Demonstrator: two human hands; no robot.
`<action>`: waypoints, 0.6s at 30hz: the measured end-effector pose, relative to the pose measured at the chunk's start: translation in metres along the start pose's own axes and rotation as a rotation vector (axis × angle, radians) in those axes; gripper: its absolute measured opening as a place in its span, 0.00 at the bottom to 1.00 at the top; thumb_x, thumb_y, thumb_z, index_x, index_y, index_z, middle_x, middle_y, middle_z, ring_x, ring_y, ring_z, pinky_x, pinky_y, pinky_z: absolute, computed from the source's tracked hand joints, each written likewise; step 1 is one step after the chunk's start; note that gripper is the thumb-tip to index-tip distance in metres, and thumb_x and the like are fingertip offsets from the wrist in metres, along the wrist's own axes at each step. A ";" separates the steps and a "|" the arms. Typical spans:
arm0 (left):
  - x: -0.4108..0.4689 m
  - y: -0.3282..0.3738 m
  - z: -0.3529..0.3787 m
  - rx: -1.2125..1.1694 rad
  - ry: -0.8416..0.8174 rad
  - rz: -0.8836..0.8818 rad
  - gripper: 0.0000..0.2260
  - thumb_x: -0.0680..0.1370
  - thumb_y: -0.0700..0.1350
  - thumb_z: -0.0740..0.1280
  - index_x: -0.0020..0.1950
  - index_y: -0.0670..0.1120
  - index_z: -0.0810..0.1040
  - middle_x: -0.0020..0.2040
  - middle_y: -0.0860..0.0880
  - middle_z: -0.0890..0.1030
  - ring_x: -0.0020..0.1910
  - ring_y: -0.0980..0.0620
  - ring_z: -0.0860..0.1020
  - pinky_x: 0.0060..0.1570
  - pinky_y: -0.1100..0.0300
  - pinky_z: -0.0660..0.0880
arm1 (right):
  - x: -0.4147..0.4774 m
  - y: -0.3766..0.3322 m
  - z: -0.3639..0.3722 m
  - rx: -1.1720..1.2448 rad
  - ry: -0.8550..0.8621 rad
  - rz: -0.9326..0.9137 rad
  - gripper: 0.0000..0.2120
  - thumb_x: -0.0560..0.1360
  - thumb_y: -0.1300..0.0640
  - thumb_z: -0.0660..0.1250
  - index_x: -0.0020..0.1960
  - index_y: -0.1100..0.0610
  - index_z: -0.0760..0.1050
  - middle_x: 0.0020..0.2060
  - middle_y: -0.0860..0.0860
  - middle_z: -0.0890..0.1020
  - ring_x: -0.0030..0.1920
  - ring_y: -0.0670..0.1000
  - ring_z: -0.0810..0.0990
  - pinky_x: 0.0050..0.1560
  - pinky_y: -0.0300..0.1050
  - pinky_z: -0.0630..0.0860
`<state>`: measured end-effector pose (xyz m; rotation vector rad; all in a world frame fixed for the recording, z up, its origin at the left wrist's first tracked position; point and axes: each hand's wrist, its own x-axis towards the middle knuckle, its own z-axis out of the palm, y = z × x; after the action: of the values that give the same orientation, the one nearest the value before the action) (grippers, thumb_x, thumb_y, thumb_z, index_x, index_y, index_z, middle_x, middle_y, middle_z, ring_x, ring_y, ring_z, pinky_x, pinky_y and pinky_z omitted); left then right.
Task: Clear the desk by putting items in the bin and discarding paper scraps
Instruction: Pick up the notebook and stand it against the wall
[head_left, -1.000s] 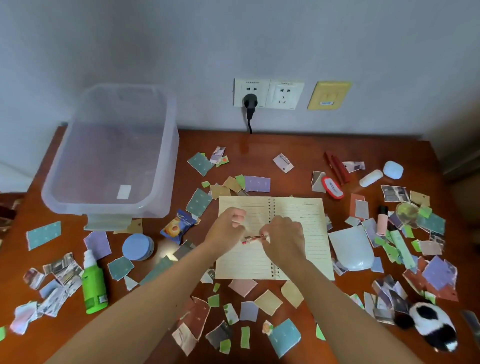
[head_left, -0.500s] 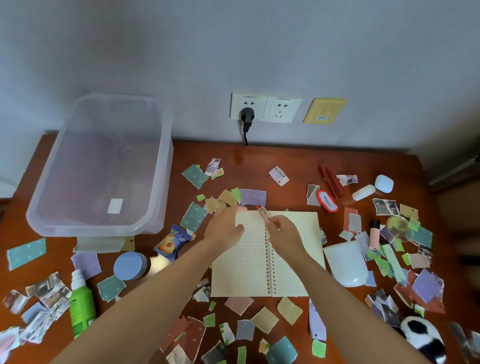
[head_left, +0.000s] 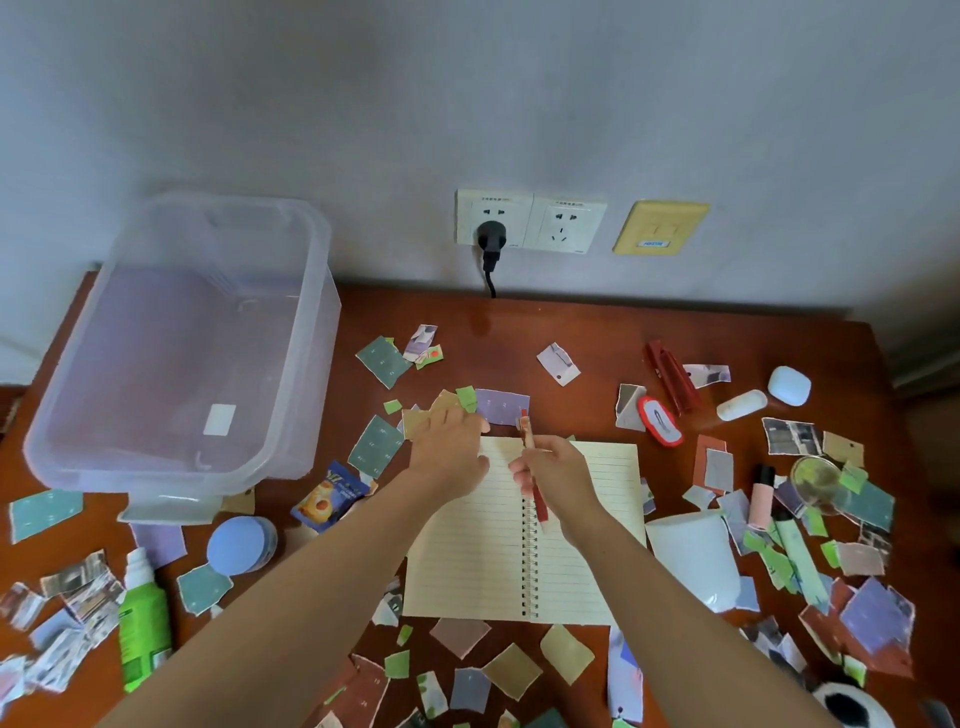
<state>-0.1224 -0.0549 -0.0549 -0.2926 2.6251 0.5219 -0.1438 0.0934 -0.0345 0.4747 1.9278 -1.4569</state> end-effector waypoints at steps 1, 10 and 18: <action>0.001 0.002 0.001 0.012 -0.005 -0.012 0.21 0.77 0.50 0.64 0.69 0.50 0.68 0.67 0.47 0.69 0.69 0.46 0.64 0.67 0.51 0.61 | 0.002 0.003 -0.001 -0.012 0.003 -0.001 0.09 0.77 0.64 0.60 0.55 0.60 0.75 0.38 0.55 0.82 0.33 0.49 0.75 0.38 0.44 0.74; 0.007 0.010 -0.002 0.030 -0.046 -0.066 0.14 0.75 0.48 0.61 0.60 0.50 0.76 0.62 0.46 0.72 0.65 0.45 0.66 0.64 0.49 0.61 | 0.005 0.009 -0.007 0.004 -0.027 0.009 0.09 0.76 0.64 0.61 0.53 0.58 0.77 0.41 0.56 0.84 0.36 0.49 0.76 0.46 0.48 0.77; -0.002 0.000 -0.025 -0.050 0.008 0.002 0.12 0.76 0.45 0.59 0.48 0.55 0.82 0.47 0.57 0.82 0.46 0.53 0.77 0.62 0.47 0.67 | 0.005 -0.007 -0.004 0.134 -0.029 0.017 0.04 0.76 0.61 0.69 0.49 0.58 0.81 0.41 0.53 0.82 0.39 0.50 0.79 0.48 0.52 0.82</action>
<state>-0.1304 -0.0647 -0.0329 -0.3088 2.6235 0.5883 -0.1528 0.0949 -0.0324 0.5264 1.8067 -1.5796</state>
